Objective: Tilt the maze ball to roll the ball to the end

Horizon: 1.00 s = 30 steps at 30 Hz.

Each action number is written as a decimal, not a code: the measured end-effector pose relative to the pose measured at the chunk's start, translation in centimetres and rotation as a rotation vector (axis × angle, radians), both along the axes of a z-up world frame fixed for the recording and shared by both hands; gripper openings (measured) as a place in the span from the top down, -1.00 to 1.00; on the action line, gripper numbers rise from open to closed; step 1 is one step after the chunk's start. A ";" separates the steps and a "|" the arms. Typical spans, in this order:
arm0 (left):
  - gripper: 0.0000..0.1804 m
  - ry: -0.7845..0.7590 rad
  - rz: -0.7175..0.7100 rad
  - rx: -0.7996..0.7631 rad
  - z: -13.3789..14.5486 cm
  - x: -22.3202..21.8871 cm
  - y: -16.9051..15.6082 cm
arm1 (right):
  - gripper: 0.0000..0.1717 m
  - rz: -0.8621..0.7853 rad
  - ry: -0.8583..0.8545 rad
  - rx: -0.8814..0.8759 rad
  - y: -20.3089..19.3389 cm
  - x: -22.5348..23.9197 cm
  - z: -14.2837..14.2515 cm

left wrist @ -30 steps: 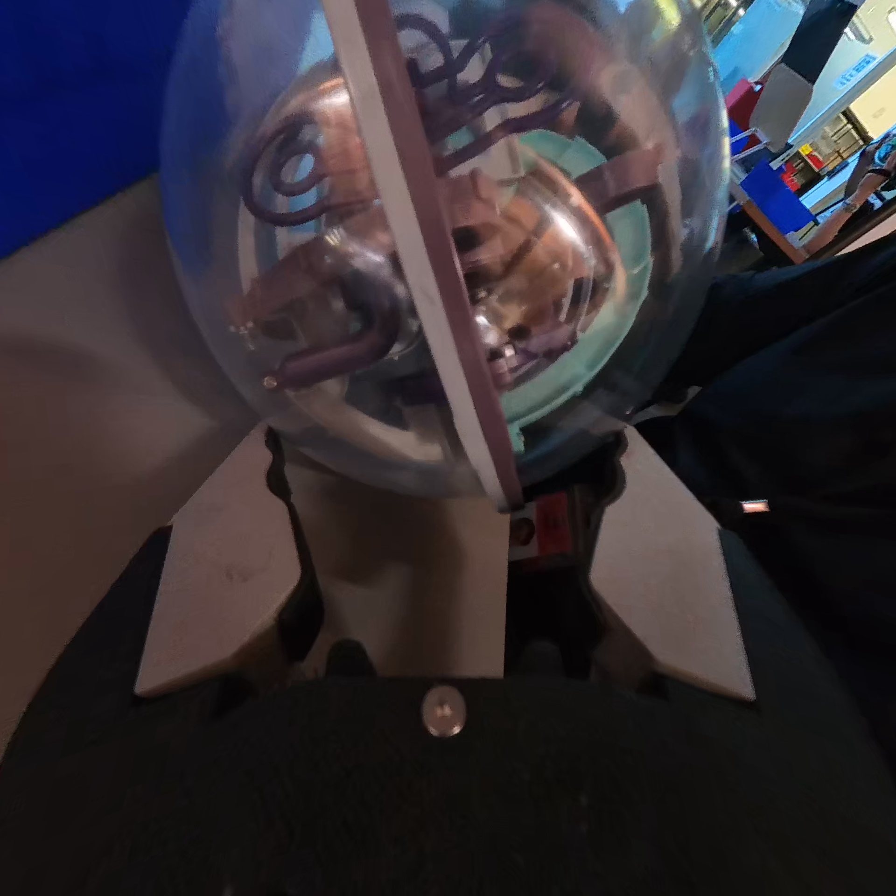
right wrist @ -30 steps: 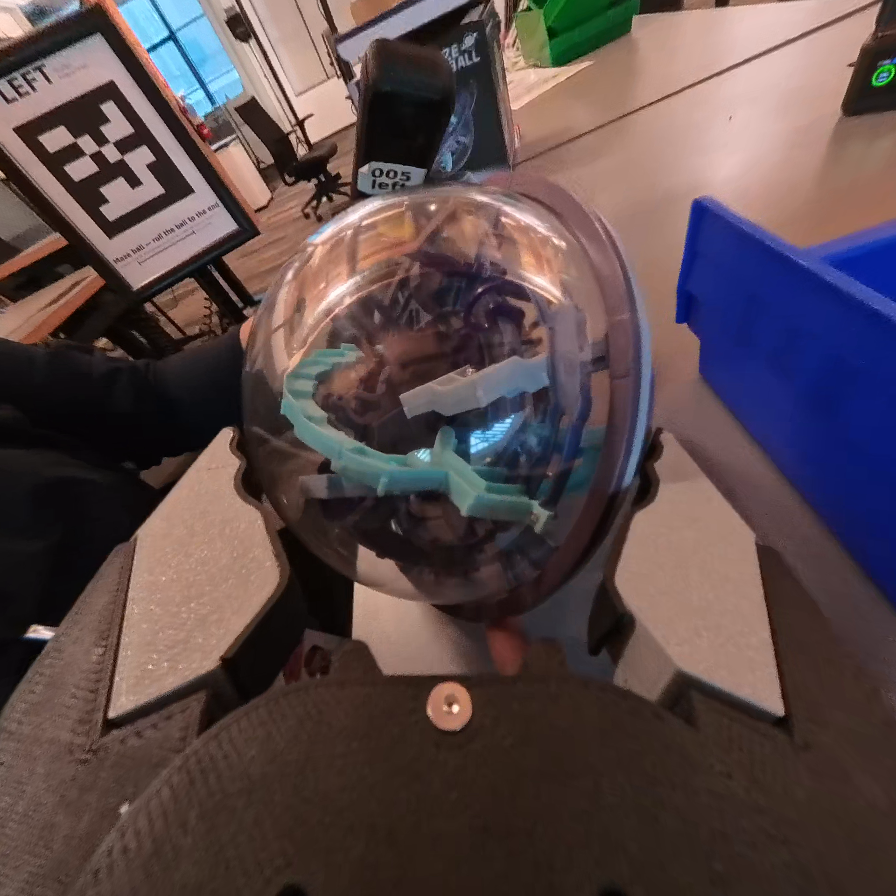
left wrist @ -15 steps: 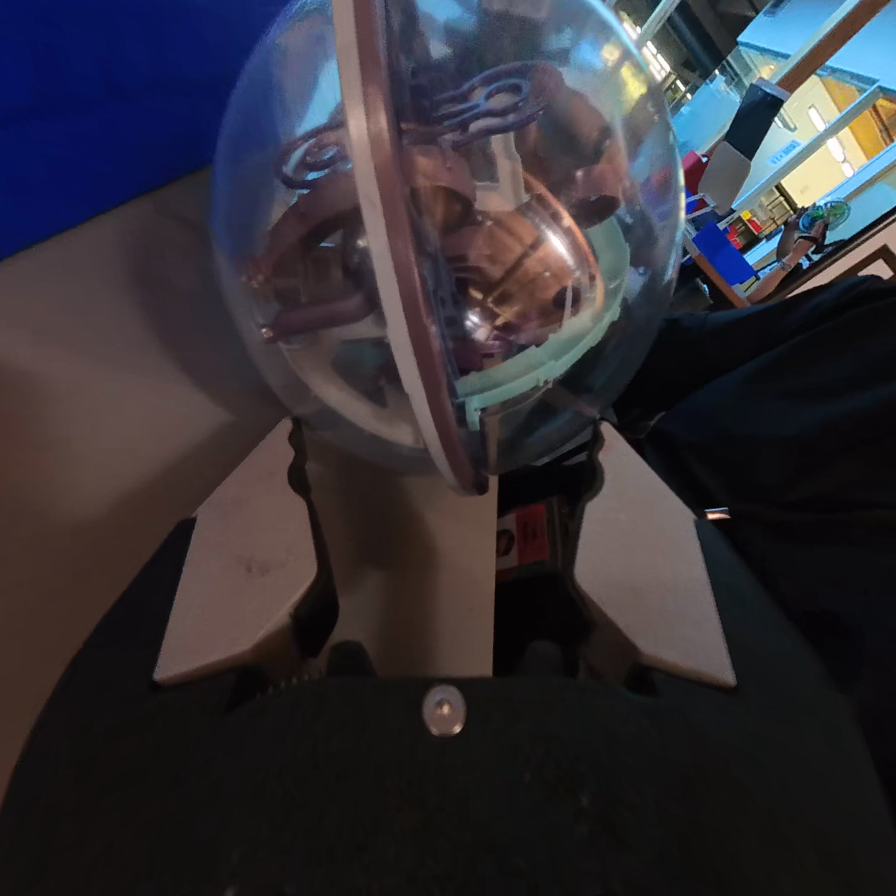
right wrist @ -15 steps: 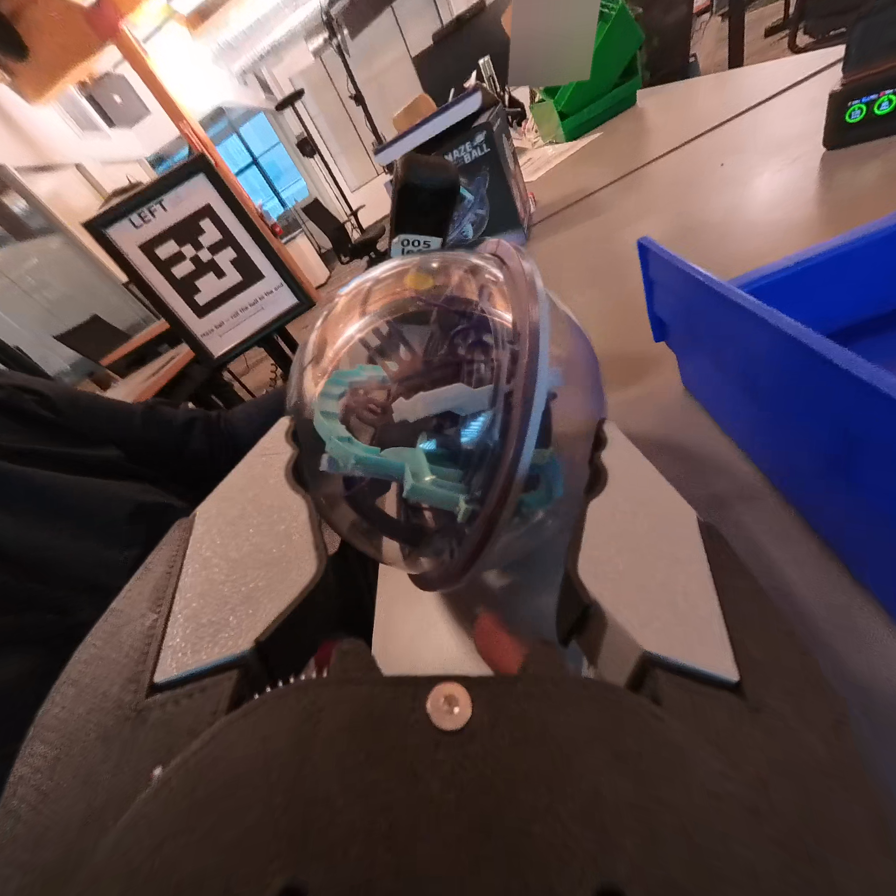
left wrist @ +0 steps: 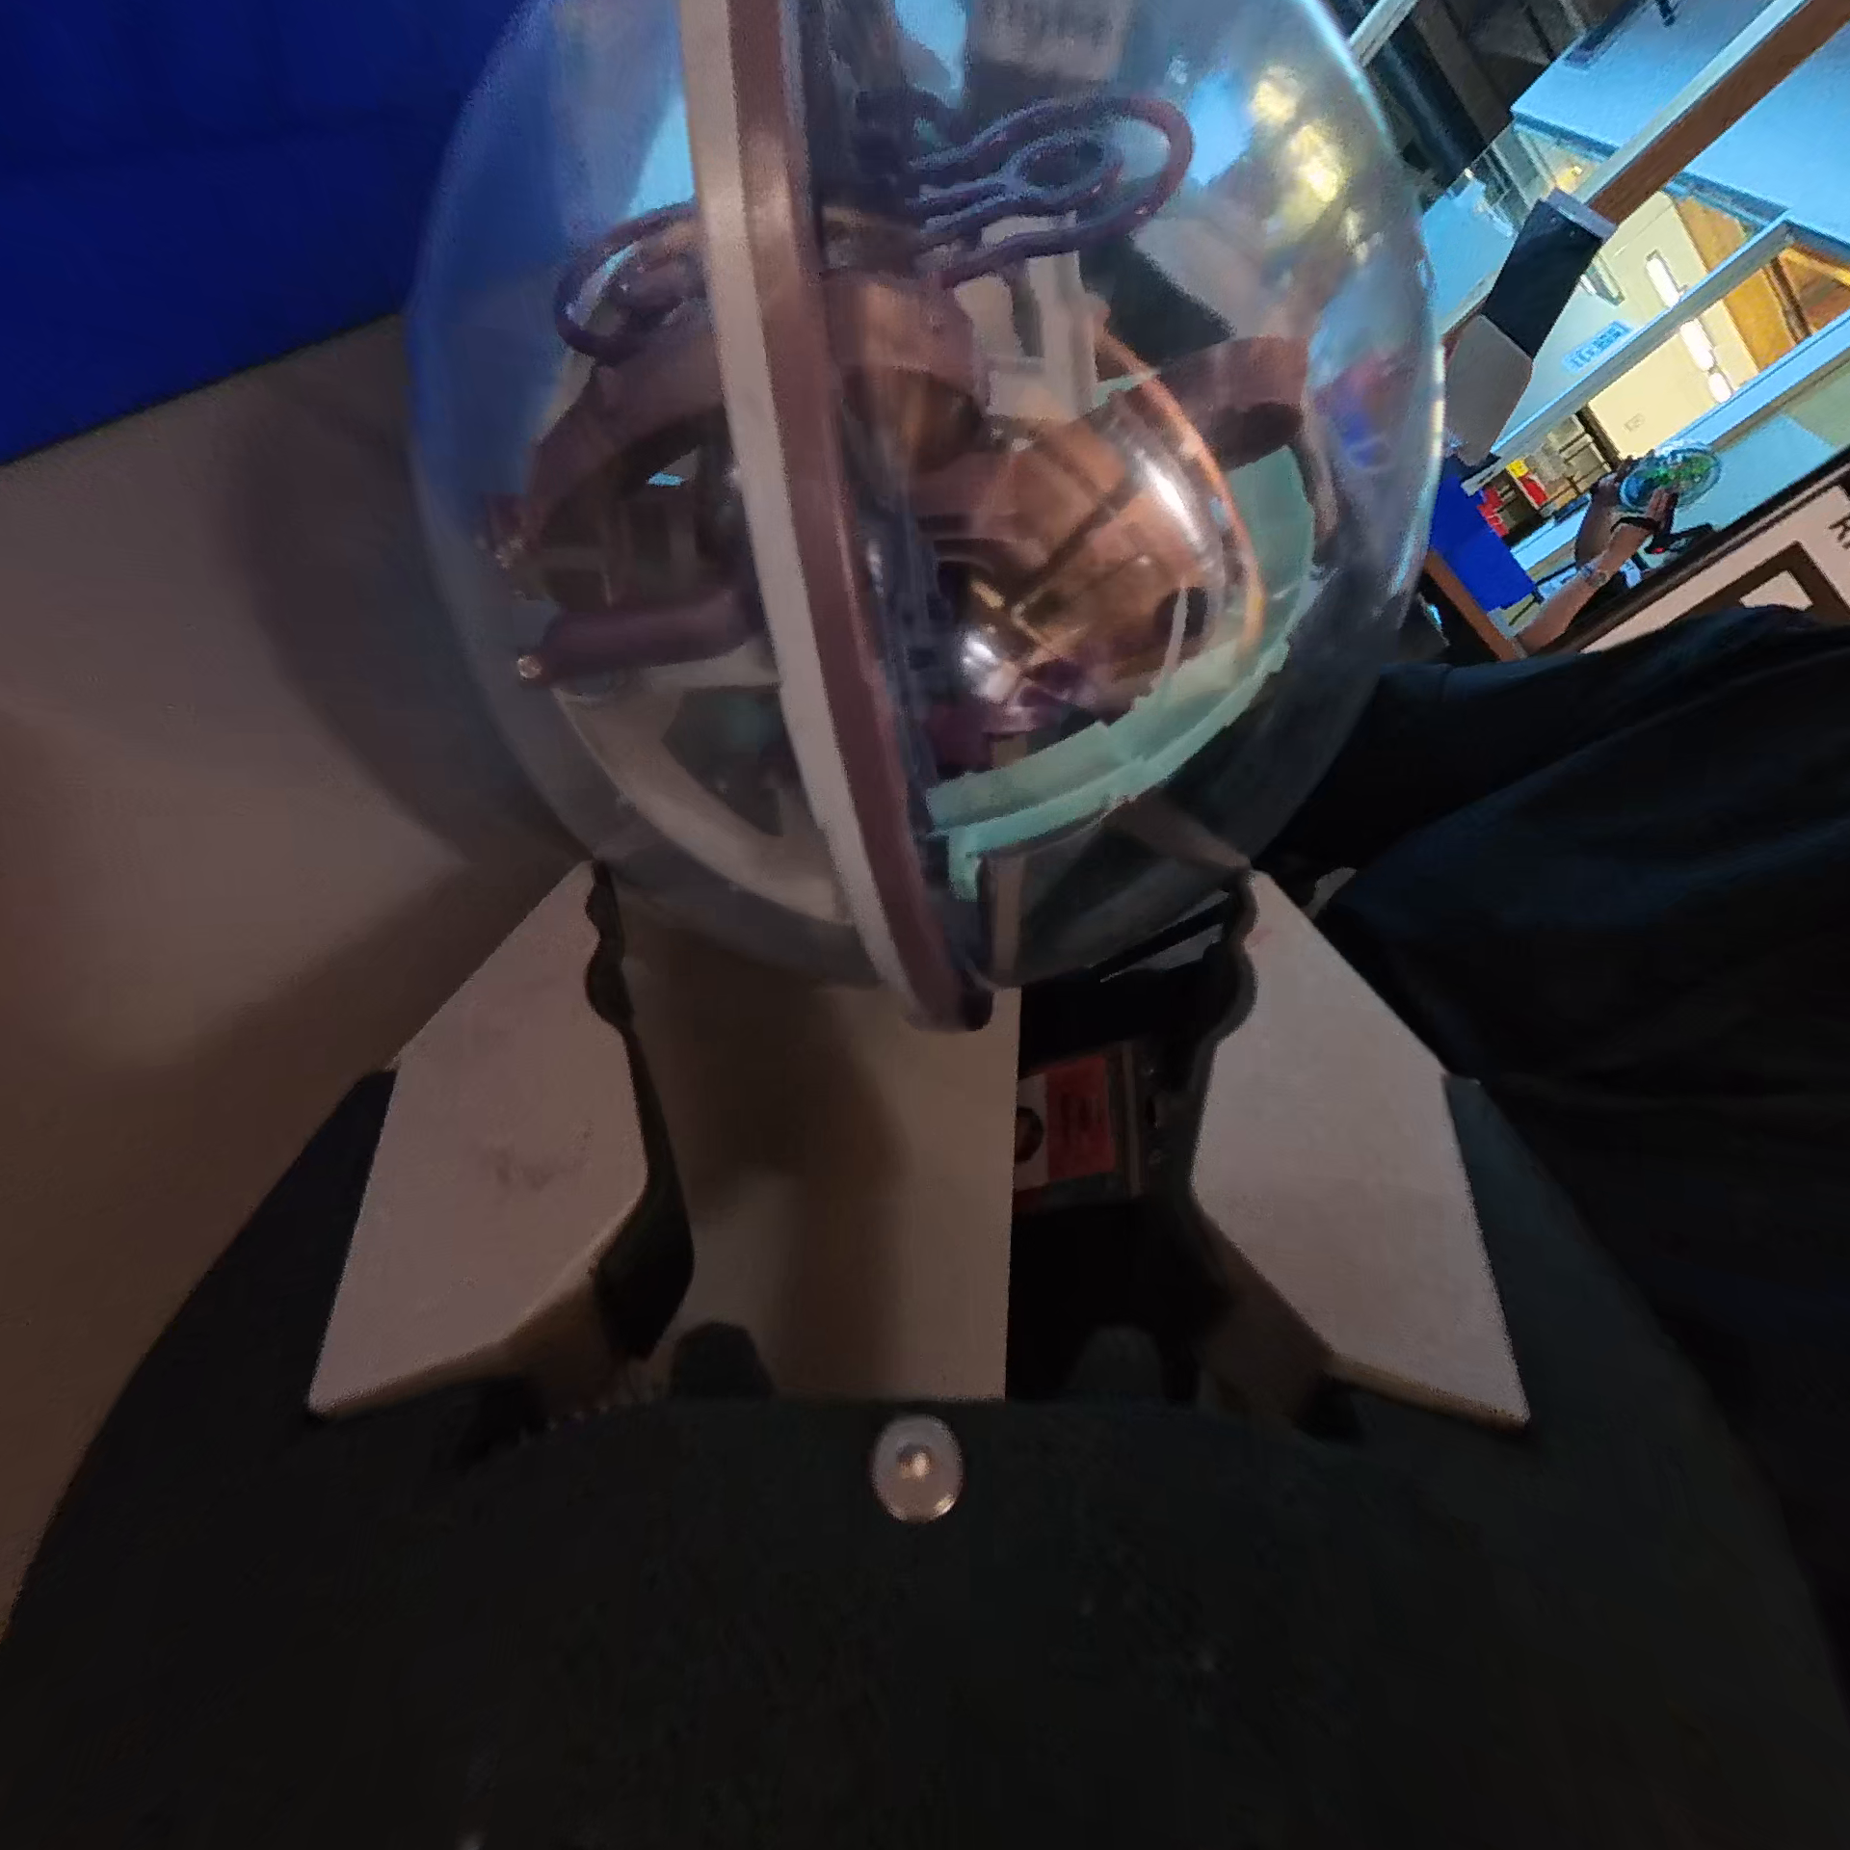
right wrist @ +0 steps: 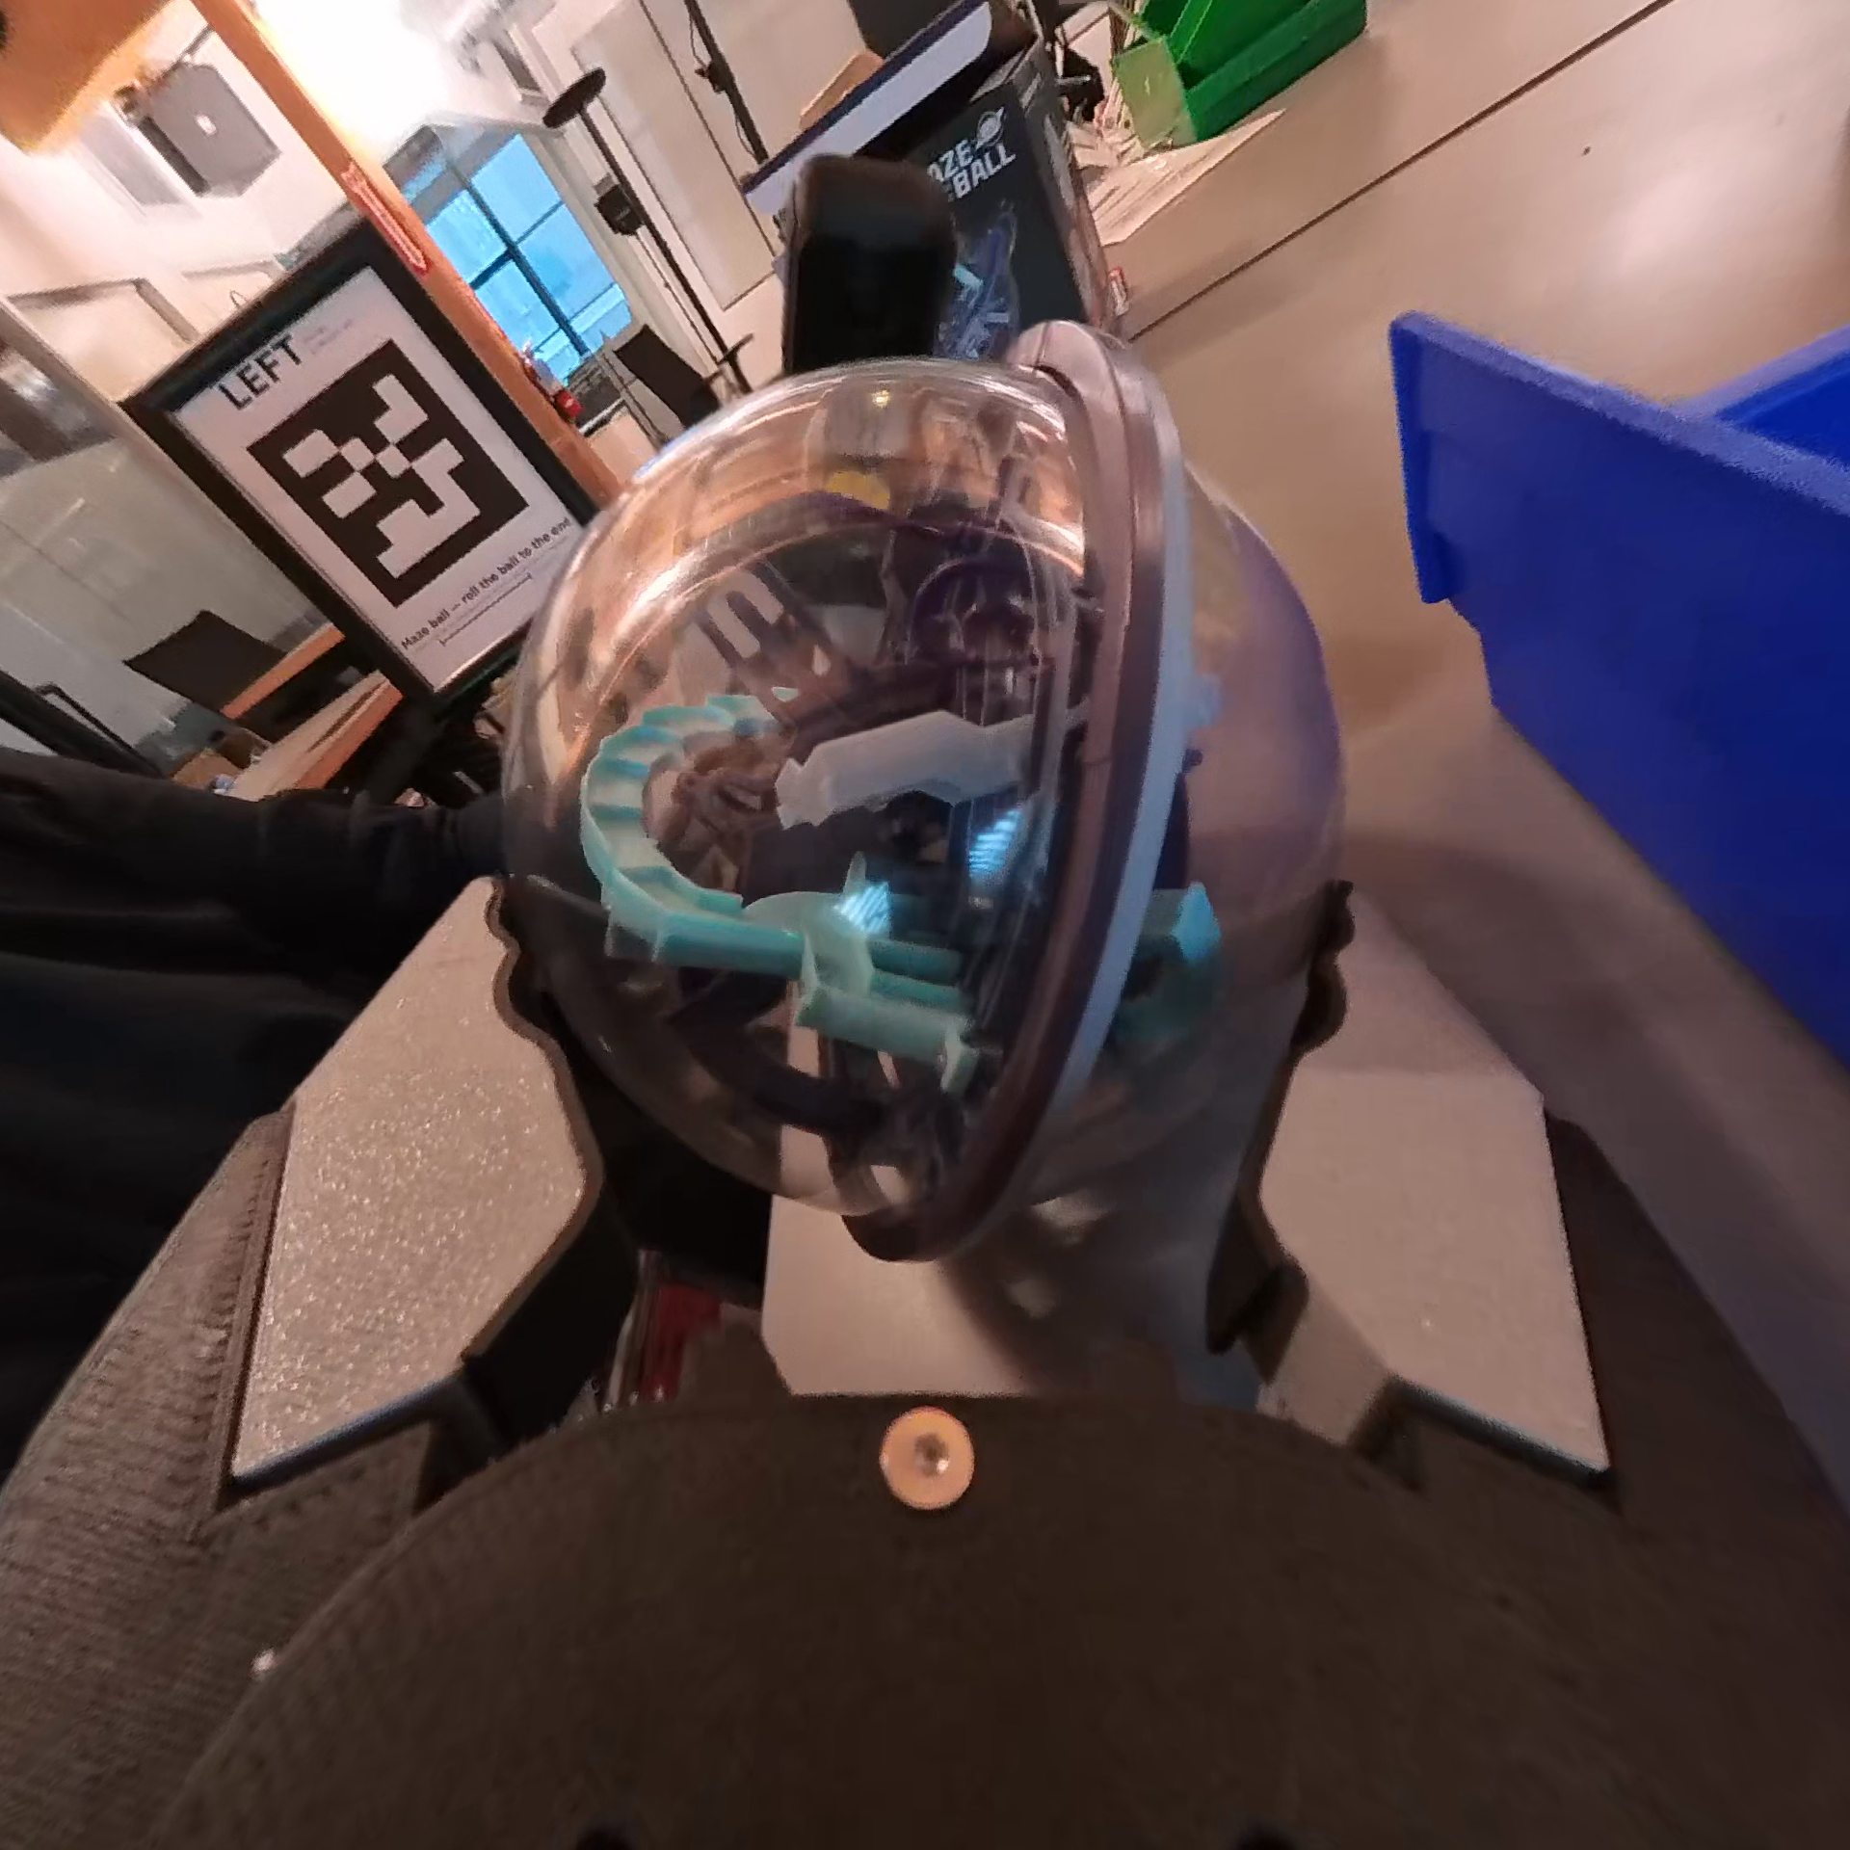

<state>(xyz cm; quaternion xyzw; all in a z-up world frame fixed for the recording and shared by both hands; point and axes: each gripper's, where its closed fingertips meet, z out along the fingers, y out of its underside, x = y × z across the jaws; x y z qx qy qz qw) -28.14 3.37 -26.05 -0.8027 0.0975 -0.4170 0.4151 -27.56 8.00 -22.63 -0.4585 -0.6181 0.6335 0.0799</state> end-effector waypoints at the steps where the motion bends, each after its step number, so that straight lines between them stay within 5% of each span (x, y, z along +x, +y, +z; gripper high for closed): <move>1: -0.32 0.003 0.006 -0.002 -0.1 0.1 0.2 | -0.72 -0.009 0.006 0.015 0.1 -0.1 0.1; 17: -0.33 0.005 0.043 0.016 0.2 0.0 1.1 | -0.68 -0.040 0.046 0.067 1.1 0.1 0.3; 23: -0.32 0.086 0.111 0.042 0.4 0.1 2.2 | -0.83 -0.102 0.092 0.108 1.3 -0.7 0.6; 30: -0.32 0.150 0.160 0.181 7.7 -0.4 2.3 | -0.83 -0.149 0.276 0.110 1.1 -0.7 7.9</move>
